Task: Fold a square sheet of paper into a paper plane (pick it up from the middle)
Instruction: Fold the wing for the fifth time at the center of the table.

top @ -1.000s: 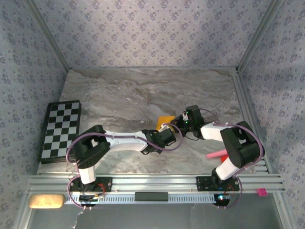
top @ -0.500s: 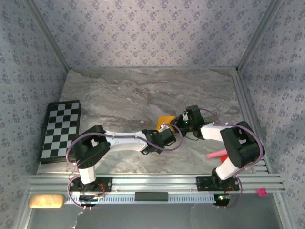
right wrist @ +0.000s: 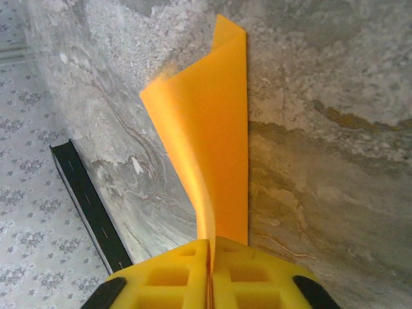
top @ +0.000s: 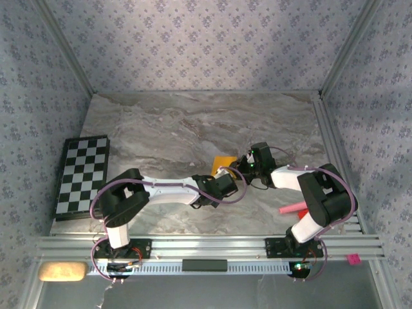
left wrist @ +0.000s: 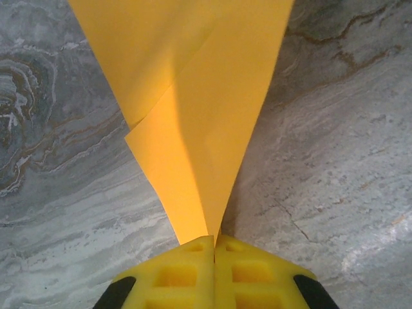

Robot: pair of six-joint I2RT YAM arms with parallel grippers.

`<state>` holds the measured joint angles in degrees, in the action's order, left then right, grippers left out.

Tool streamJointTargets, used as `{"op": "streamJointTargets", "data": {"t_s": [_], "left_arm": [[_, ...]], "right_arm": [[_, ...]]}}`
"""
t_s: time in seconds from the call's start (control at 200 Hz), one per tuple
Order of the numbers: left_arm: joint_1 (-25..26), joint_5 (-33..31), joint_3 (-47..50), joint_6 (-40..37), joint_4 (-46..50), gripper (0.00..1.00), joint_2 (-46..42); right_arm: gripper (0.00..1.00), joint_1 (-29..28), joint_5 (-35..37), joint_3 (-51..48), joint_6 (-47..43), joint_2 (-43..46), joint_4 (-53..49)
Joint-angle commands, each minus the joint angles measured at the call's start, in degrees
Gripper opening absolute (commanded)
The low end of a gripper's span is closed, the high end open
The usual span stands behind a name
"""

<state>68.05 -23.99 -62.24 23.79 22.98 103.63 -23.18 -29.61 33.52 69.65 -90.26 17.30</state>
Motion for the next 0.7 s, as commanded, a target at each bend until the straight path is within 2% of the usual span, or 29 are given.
{"op": "streamJointTargets", "data": {"t_s": [0.0, 0.155, 0.22, 0.425, 0.695], "left_arm": [[0.4, 0.4, -1.3, 0.8, 0.6, 0.04, 1.0], [-1.4, 4.5, 0.1, 2.3, -1.9, 0.01, -0.7], [-2.7, 6.9, 1.1, 2.8, -3.6, 0.02, -1.7], [-6.9, 15.2, 4.6, 4.8, -9.0, 0.01, -4.3], [-10.9, 26.5, 7.9, 6.5, -15.4, 0.0, -5.5]], "right_arm": [[0.19, 0.5, 2.0, 0.4, -3.9, 3.0, -6.0], [0.43, 3.0, 5.8, 0.5, -9.7, 8.5, -15.5], [0.48, 4.1, 7.6, 0.1, -11.4, 11.2, -19.2], [0.5, 6.3, 10.6, -0.6, -14.9, 17.9, -26.1], [0.48, 6.2, 9.9, -1.6, -15.2, 19.4, -25.6]]}}
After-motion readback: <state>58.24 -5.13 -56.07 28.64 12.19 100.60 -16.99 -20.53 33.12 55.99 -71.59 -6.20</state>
